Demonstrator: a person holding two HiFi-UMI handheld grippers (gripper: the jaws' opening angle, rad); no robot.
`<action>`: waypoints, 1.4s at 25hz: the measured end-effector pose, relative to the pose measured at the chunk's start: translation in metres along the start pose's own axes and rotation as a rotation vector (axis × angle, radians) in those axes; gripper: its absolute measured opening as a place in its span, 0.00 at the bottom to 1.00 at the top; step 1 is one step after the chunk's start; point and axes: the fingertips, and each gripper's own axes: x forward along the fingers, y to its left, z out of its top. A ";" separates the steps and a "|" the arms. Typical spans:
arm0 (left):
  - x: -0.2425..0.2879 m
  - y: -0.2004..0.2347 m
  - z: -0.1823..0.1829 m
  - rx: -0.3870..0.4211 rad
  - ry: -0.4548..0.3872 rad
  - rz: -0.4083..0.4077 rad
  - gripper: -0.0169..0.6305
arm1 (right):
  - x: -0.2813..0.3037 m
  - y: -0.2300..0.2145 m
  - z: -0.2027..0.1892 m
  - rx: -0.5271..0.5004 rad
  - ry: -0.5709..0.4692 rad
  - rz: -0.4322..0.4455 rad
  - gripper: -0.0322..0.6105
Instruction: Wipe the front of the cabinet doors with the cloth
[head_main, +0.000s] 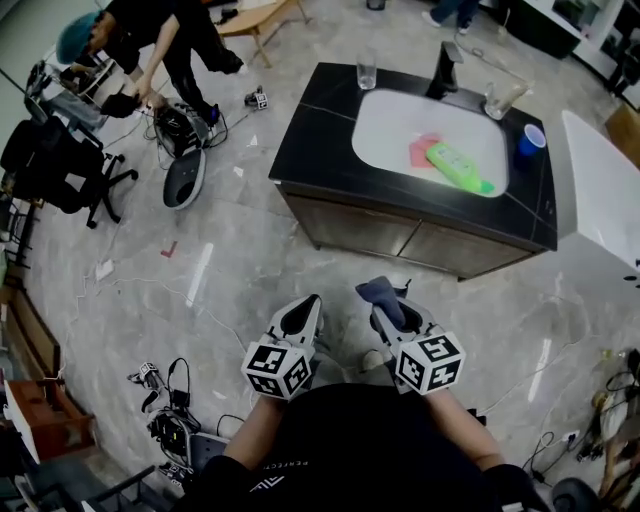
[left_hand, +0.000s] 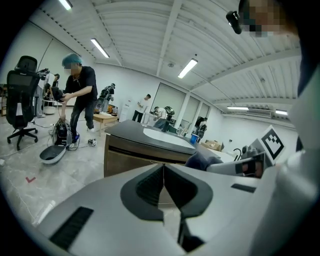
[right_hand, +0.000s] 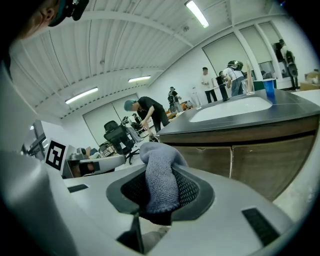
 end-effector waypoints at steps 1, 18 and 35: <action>0.004 0.008 0.004 0.000 0.001 -0.009 0.04 | 0.008 0.001 0.002 0.003 0.002 -0.008 0.24; 0.052 0.137 0.032 -0.007 0.097 -0.112 0.04 | 0.146 0.023 0.011 0.061 0.076 -0.074 0.24; 0.102 0.224 0.023 0.040 0.163 -0.182 0.04 | 0.265 0.028 0.005 0.053 0.109 -0.083 0.24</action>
